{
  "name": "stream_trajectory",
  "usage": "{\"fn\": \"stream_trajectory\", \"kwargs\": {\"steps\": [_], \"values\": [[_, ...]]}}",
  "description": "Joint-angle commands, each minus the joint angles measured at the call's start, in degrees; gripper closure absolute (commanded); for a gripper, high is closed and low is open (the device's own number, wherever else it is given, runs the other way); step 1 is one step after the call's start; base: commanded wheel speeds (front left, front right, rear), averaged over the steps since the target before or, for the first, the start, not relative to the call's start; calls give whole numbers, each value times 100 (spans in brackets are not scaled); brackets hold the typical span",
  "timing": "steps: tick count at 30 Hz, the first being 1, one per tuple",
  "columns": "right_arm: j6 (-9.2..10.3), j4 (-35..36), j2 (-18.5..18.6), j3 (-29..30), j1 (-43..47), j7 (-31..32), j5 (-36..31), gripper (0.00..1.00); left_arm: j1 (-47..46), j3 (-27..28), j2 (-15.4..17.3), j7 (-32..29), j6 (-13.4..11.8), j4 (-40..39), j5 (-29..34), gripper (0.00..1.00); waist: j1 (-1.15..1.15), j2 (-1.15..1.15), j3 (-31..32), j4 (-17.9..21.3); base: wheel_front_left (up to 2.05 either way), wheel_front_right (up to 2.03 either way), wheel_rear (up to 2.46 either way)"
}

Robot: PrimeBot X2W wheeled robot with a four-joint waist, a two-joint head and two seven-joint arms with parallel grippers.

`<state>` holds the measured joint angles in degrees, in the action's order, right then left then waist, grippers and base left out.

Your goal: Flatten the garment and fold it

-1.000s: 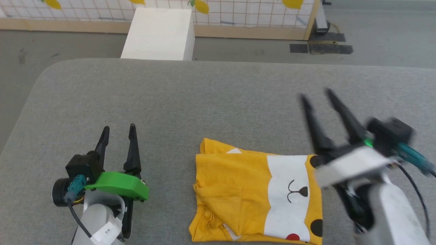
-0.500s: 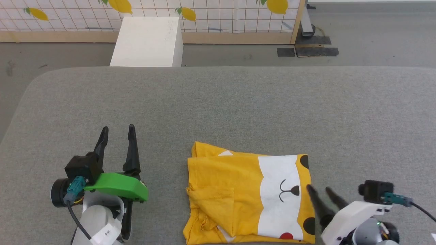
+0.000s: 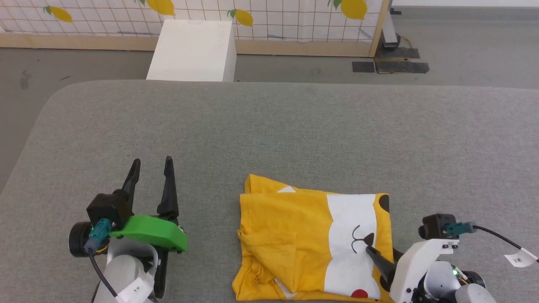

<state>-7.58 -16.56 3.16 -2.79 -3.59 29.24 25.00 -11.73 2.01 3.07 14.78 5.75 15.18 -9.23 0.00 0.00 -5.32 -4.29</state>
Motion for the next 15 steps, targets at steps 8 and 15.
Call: {"fn": "stream_trajectory", "kwargs": {"steps": [8, 15], "values": [[9, 808, -28, -409, -325, 131, -1444, 100, 187, 42, -19, 22, -29, -23, -72, 0, 0, 0, 60, 72, 0, 0, 0], [9, 1700, 659, -1487, -1217, 635, -2879, 100, 213, 179, -18, 22, -82, -234, -53, 0, 0, 0, -117, 528, 0, 0, 0]]}}
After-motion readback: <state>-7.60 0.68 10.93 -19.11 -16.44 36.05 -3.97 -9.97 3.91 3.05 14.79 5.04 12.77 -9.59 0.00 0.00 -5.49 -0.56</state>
